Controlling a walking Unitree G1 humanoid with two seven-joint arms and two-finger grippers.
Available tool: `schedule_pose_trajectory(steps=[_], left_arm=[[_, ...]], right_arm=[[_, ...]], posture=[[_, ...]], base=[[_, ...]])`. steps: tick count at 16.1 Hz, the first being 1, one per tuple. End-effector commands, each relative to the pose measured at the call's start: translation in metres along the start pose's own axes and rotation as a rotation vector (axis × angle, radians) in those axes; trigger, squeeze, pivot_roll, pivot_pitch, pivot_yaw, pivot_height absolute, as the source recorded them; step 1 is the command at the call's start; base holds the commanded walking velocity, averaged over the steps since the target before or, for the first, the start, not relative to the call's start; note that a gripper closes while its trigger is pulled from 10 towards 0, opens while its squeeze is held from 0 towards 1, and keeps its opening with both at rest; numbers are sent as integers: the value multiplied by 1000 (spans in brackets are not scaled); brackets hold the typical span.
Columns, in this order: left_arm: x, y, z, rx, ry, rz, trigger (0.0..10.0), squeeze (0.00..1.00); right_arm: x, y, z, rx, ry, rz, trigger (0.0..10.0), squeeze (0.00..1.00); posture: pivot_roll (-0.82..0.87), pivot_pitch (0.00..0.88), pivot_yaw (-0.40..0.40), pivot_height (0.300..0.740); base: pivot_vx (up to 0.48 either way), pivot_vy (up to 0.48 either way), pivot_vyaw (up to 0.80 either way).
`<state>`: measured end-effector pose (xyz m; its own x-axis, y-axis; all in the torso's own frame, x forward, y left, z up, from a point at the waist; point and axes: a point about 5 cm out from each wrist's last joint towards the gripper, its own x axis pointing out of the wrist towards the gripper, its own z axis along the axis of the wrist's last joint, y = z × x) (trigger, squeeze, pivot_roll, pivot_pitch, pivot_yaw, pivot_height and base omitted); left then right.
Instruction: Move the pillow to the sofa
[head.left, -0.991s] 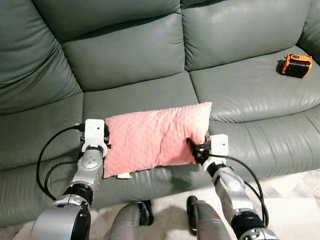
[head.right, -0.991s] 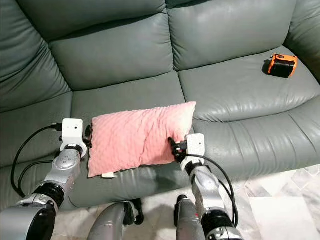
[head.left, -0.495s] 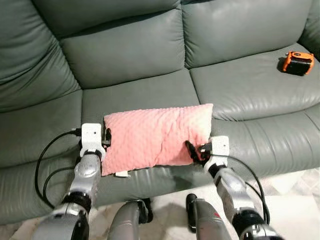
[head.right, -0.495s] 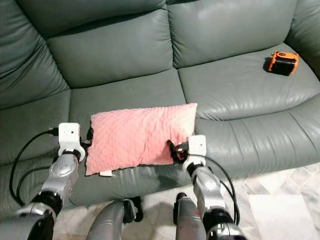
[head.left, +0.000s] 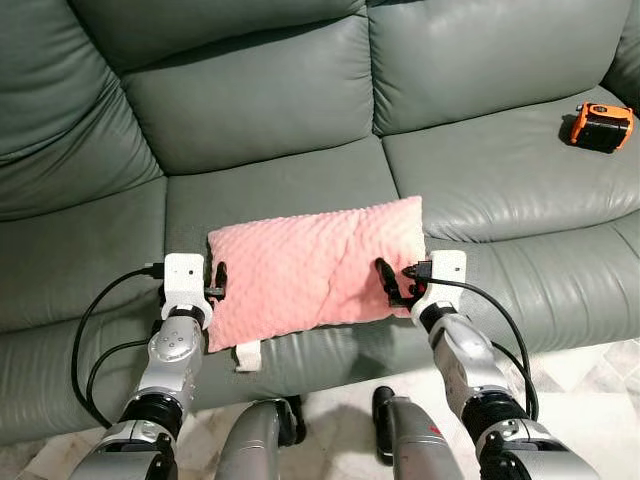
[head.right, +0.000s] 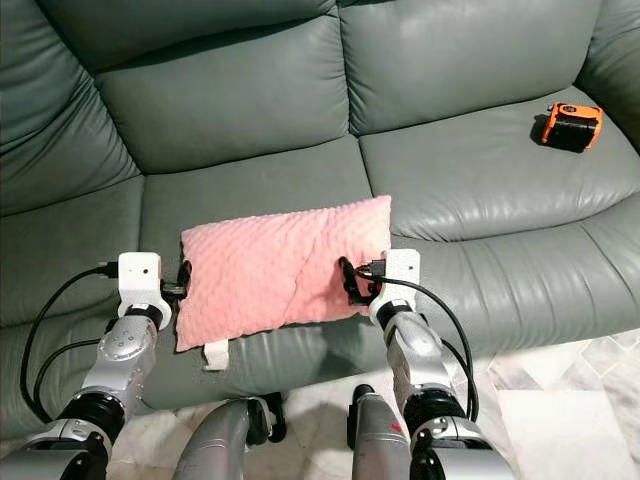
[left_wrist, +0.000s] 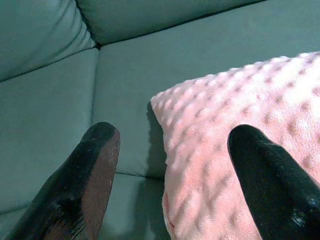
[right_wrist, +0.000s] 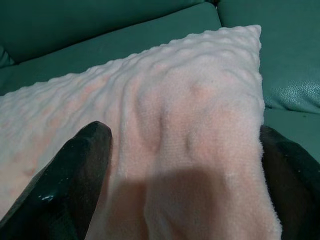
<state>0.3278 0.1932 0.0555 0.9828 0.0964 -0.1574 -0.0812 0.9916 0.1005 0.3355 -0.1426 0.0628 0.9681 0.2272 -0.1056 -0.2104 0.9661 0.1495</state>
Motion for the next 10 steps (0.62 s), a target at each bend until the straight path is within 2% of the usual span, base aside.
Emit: schedule_pose_trajectory(steps=[1,2,6,9,10], left_arm=[[-6,5,-13,-12,51,19,10000,0],[-6,3,-13,-14,52,12,10000,0],[-6,3,-12,-15,57,5,10000,0],[-6,3,-12,-16,62,4,10000,0],[-6,3,-13,-17,64,4,10000,0]], right_arm=[[-4,3,-13,47,40,-5,10000,1000],[-2,6,-11,86,35,-6,10000,1000],[0,16,-14,132,41,19,10000,1000],[1,17,-16,207,40,8,10000,1000],[1,17,-16,192,41,12,10000,1000]], posture=[[-31,419,131,740],[-27,417,134,740],[-24,417,136,740],[-23,419,136,740],[-23,419,136,740]], base=[[0,0,0],[0,0,0],[0,0,0],[0,0,0],[0,0,0]])
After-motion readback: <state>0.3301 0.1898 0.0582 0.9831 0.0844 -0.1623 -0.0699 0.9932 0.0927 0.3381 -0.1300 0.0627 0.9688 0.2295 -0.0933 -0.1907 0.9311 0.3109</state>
